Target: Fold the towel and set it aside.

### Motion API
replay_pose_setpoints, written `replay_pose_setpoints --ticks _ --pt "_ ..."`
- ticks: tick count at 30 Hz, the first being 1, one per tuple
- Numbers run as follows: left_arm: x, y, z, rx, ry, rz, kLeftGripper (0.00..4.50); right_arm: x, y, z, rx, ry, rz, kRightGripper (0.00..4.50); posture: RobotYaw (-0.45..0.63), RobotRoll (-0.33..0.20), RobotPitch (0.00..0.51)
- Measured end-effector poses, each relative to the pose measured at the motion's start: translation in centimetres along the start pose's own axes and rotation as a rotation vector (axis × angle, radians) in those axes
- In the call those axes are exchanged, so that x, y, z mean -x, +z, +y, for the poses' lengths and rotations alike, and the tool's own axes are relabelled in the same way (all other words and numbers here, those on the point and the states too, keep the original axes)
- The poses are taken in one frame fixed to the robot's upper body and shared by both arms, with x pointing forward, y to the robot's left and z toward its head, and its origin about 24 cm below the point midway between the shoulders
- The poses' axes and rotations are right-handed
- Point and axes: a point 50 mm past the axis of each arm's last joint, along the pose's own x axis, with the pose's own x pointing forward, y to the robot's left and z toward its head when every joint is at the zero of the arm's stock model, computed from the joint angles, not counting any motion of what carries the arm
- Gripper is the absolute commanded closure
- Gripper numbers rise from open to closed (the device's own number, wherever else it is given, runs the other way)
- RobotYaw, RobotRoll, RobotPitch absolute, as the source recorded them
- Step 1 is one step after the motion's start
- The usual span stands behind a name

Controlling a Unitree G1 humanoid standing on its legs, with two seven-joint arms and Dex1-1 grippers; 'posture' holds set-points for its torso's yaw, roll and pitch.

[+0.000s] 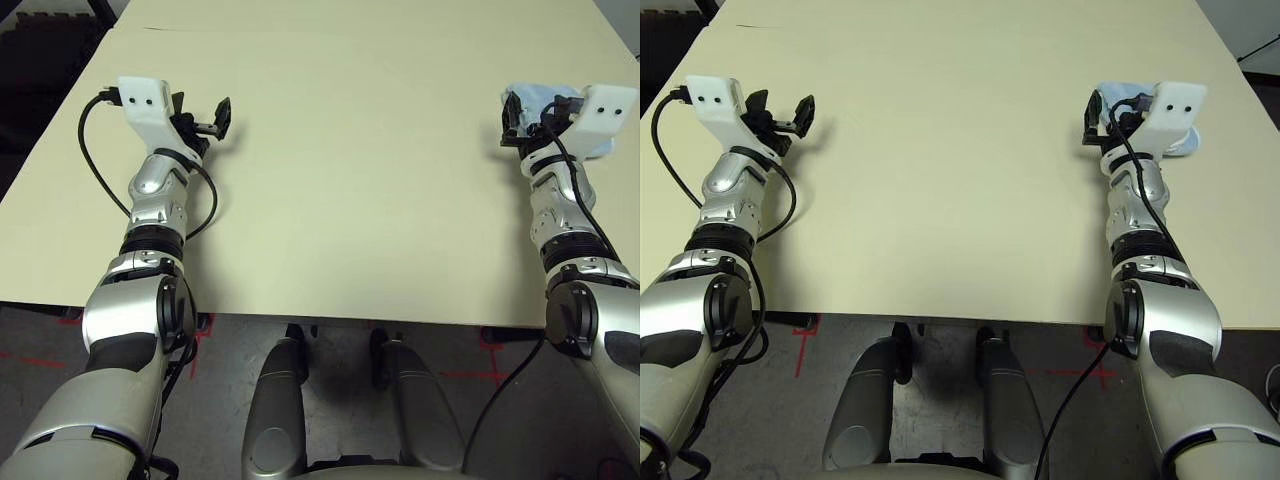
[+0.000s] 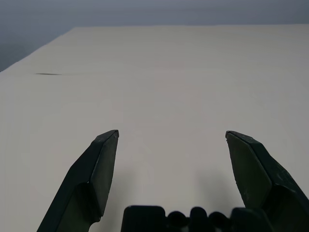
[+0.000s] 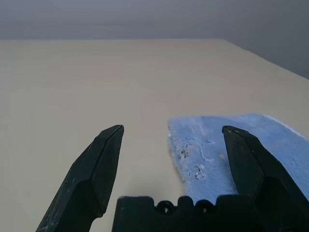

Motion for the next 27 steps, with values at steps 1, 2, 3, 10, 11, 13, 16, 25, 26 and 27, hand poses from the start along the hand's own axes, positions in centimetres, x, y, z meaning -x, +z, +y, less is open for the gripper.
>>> replay_pose_setpoints --ticks 1,2,3,10,11,13,16,25,26,27 --pt "0.00 0.00 0.03 0.001 0.005 0.000 0.00 0.03 -0.03 0.01 0.000 0.005 0.001 0.05 0.00 0.000 0.271" --pt "0.01 0.01 0.08 0.002 0.012 -0.001 0.00 0.06 -0.08 0.05 0.000 0.013 0.003 0.05 0.00 0.000 0.271" --pt "0.01 0.02 0.11 0.003 0.017 -0.002 0.00 0.07 -0.13 0.11 -0.002 0.020 0.006 0.05 0.00 0.000 0.269" --pt "0.07 0.04 0.32 0.018 0.034 -0.008 0.00 0.09 -0.21 0.30 -0.010 0.022 0.005 0.05 -0.01 0.000 0.257" --pt "0.09 0.04 0.37 0.021 0.038 -0.010 0.00 0.11 -0.26 0.35 -0.014 0.021 0.006 0.05 -0.01 0.000 0.257" --pt "0.11 0.04 0.42 0.025 0.042 -0.011 0.00 0.17 -0.37 0.36 -0.018 0.019 0.008 0.05 0.01 0.000 0.245" --pt "0.11 0.00 0.42 0.028 0.044 -0.007 0.00 0.21 -0.41 0.23 -0.027 0.012 0.009 0.05 0.01 0.000 0.241" --pt "0.18 -0.32 0.36 0.043 0.042 0.011 0.00 0.40 -0.66 0.33 -0.037 0.009 0.011 0.05 0.00 0.000 0.233" --pt "0.22 -0.41 0.35 0.045 0.042 0.013 0.00 0.38 -0.62 0.35 -0.037 0.009 0.010 0.05 0.00 0.000 0.233" --pt "0.28 -0.53 0.34 0.046 0.043 0.016 0.00 0.36 -0.58 0.38 -0.037 0.010 0.008 0.05 0.00 0.000 0.234"
